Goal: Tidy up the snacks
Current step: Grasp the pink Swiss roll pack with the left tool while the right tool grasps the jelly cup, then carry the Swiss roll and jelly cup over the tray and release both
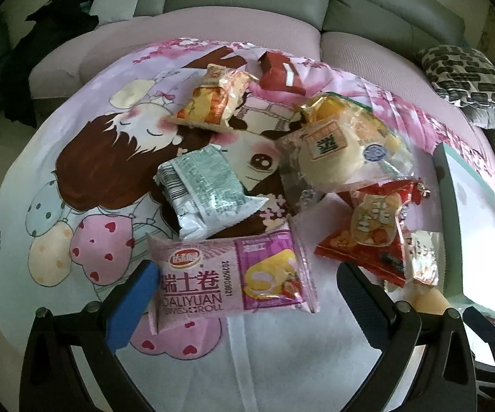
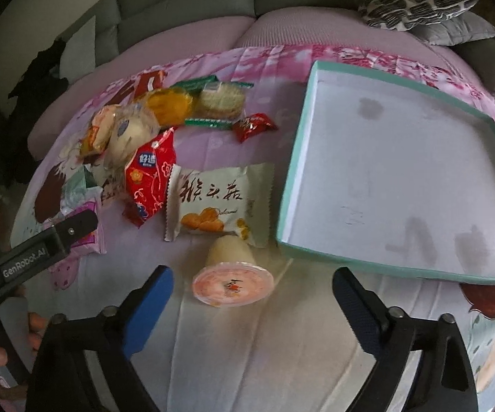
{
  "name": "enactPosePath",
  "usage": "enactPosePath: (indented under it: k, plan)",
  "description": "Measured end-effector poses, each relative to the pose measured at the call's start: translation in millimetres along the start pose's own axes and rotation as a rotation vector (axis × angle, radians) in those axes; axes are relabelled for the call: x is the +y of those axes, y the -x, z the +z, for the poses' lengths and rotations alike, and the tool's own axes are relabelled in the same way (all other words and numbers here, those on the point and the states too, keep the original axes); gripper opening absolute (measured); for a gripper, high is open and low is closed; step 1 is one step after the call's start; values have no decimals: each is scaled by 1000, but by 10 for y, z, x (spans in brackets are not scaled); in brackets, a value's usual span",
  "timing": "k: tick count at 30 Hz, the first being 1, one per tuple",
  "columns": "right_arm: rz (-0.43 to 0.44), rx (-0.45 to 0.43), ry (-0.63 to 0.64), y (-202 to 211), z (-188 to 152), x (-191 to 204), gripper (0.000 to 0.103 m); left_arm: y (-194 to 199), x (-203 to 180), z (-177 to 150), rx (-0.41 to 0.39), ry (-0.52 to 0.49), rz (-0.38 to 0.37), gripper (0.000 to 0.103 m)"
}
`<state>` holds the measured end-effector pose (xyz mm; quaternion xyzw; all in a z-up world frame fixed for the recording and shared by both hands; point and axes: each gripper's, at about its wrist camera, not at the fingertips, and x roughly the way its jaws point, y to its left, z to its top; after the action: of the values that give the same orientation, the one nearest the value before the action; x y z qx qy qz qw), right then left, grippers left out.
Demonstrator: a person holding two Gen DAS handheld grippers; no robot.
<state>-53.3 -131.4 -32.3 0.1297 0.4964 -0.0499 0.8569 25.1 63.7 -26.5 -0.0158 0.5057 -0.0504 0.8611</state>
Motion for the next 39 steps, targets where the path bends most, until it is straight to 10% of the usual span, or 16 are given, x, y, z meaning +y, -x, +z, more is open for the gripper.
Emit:
enactPosePath:
  k: [18,39]
  plan:
    - [30,15,-9,-79,28,67,50,-262,115,-1,98,86,1,103]
    - [52,-33,3,37,20,91,49,-35,259,-36,69,193,-125,83]
